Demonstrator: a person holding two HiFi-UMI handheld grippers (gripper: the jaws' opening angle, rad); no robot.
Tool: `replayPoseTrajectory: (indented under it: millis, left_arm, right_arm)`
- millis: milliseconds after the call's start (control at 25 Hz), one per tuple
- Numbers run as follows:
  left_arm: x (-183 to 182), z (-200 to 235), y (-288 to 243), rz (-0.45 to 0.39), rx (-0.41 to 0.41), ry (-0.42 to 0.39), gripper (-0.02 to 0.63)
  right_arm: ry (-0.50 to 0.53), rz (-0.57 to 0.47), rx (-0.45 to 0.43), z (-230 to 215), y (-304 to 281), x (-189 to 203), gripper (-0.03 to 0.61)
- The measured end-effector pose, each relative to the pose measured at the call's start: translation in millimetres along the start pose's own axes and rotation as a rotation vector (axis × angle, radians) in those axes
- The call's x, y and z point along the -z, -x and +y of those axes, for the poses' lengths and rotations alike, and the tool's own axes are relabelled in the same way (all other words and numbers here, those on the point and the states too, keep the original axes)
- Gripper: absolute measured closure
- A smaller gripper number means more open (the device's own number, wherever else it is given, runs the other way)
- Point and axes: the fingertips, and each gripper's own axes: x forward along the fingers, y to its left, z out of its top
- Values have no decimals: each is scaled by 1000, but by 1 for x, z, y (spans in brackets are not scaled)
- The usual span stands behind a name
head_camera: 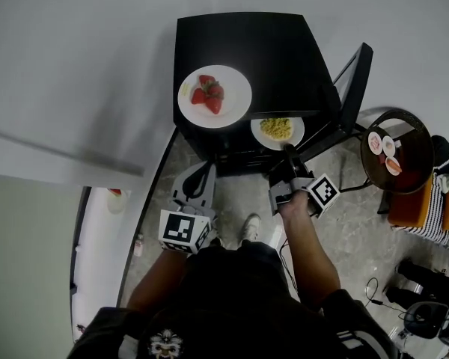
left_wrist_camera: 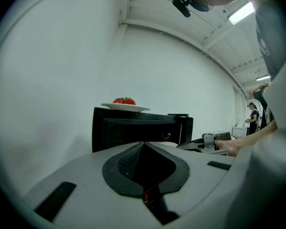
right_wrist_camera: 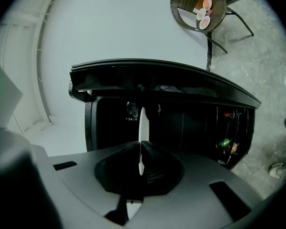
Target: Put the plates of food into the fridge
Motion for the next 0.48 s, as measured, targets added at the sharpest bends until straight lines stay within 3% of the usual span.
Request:
replayPoseTrajectory:
  millis: [480]
  left_arm:
    - [-1,-11,-10,3,20,-14,604]
  right_arm:
    - [-14,-46,-13,-8,-46,-6,548]
